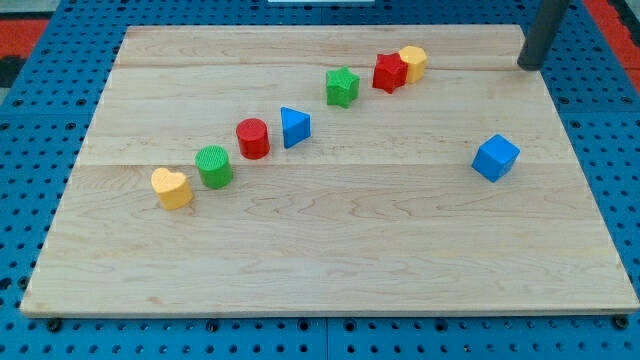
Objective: Push blue cube towards center
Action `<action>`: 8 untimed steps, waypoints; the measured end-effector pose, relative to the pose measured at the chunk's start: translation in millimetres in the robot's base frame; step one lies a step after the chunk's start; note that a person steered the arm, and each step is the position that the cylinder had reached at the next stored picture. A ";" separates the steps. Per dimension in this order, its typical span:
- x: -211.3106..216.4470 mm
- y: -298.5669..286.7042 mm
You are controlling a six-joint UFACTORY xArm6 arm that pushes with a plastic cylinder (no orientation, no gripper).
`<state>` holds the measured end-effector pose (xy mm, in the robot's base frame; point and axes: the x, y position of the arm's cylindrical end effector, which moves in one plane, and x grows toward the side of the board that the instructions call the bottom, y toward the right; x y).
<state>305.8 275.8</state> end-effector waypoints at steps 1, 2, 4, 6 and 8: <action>72.7 -18.3; 120.7 -56.3; 166.7 -82.3; 179.2 -127.4; 211.3 -170.0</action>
<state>517.1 105.8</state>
